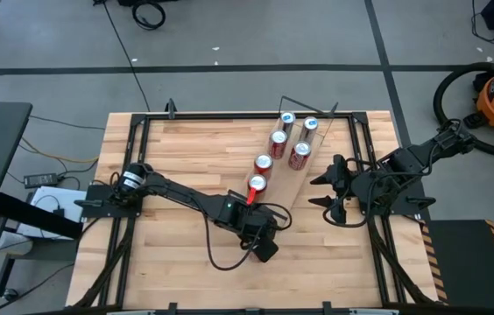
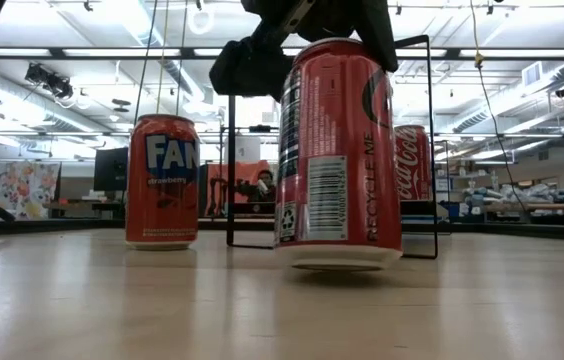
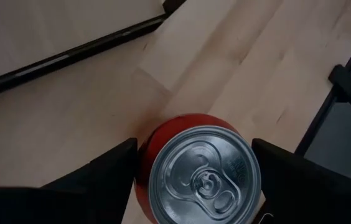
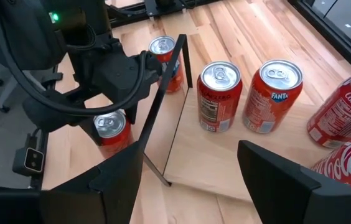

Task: Place canned beverage on shelf
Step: Put the red-black soda can on the shelf aligned with the other red-black soda can

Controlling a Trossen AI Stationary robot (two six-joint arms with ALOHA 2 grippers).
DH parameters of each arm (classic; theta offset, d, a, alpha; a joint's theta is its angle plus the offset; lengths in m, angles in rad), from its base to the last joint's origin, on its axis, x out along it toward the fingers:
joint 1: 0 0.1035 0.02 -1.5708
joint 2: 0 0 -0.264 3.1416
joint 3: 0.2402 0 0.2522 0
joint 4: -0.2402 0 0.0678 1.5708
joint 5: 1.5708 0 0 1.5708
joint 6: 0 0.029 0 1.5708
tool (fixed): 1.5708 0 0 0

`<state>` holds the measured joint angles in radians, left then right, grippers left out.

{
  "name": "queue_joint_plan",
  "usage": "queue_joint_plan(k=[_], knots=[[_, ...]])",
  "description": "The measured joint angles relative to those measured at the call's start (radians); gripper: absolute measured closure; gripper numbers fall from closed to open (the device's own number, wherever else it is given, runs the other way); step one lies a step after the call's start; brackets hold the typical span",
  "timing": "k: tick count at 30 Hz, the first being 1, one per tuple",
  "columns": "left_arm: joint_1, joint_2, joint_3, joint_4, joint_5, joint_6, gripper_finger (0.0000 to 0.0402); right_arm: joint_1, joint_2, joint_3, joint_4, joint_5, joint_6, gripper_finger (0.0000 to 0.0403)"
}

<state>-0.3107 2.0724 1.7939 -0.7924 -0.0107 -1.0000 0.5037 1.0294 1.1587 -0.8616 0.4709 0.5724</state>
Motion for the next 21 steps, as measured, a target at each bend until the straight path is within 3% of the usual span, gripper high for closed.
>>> queue_joint_plan(k=[7, 21], knots=[[-0.001, 0.001, -0.001, 0.008, -0.003, -0.047, 0.0099, 0.000, 0.000, 0.000, -0.001, 0.000, -0.018, 0.0133], [0.002, -0.006, -0.003, 0.015, -0.096, 0.027, 0.0099, 0.007, 0.000, 0.000, -0.026, -0.064, -0.033, 0.0133]])
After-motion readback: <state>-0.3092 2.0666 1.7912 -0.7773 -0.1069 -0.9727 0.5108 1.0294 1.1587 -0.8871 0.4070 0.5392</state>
